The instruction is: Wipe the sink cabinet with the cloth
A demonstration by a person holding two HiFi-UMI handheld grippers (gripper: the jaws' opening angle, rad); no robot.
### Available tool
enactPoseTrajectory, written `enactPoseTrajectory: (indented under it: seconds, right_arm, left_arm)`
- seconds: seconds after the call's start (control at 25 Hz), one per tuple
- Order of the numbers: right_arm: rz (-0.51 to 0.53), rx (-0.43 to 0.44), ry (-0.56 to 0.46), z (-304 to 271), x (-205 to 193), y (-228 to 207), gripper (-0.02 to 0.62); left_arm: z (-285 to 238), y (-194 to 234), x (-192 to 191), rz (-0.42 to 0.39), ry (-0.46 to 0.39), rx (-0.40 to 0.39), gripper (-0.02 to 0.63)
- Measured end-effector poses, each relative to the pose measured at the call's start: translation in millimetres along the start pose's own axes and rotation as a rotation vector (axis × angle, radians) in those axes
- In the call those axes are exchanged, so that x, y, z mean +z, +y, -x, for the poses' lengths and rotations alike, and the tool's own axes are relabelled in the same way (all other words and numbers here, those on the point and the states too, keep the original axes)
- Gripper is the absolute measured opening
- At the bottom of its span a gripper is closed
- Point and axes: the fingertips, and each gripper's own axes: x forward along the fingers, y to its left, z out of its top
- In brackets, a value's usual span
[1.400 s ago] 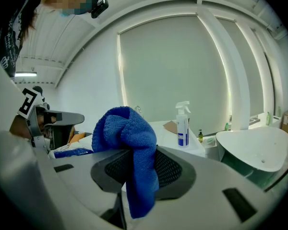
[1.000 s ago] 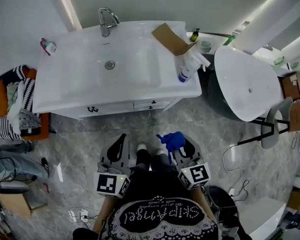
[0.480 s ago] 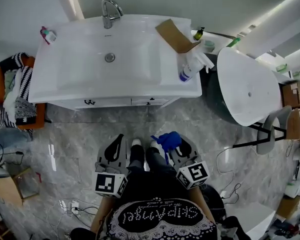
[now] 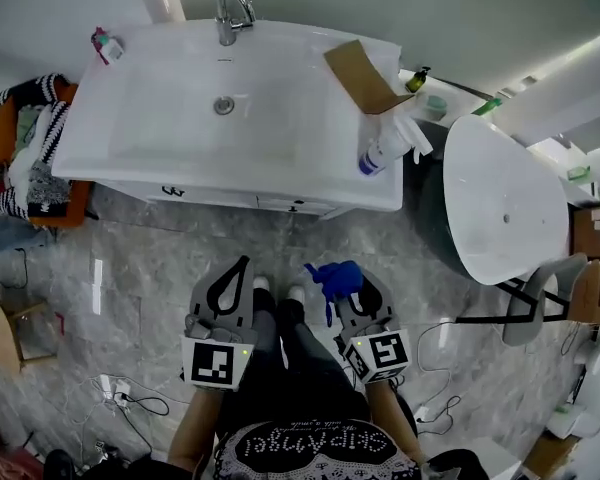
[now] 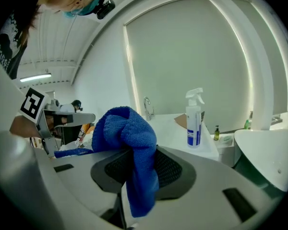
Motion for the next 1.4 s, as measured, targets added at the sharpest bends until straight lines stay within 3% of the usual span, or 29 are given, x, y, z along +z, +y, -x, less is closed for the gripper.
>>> enactPoseTrajectory:
  seconds: [0.16, 0.28, 0.44, 0.68, 0.96, 1.16, 1.4]
  right_arm:
    - [-0.017, 0.001, -0.028, -19, -13, -20, 0.116]
    - [-0.028, -0.007, -0.042, -39, -26, -29, 0.115]
    - [-0.023, -0.004, -0.049, -75, -51, -30, 0.117]
    - [0.0, -0.039, -0.113, -147, -114, -27, 0.115]
    - [0.071, -0.084, -0.229, -236, -192, -34, 0.115]
    - [0.112, -0.05, -0.338, -283, -218, -35, 0.115]
    - [0.145, -0.041, -0.464, -306, -230, -40, 0.115]
  left_arm:
    - [-28, -9, -4, -0.132, -0.027, -0.031, 0.0]
    - [-47, -6, -16, -0.037, -0.049, -0.004, 0.0]
    - [-71, -2, -49, -0.011, -0.051, -0.029, 0.0]
    - [-99, 24, -141, -0.031, -0.069, -0.072, 0.0]
    - [-138, 72, -266, -0.059, -0.108, -0.022, 0.0]
    - [-172, 82, -328, -0.054, -0.161, -0.083, 0.0]
    - [-196, 96, -376, -0.052, -0.209, -0.146, 0.0]
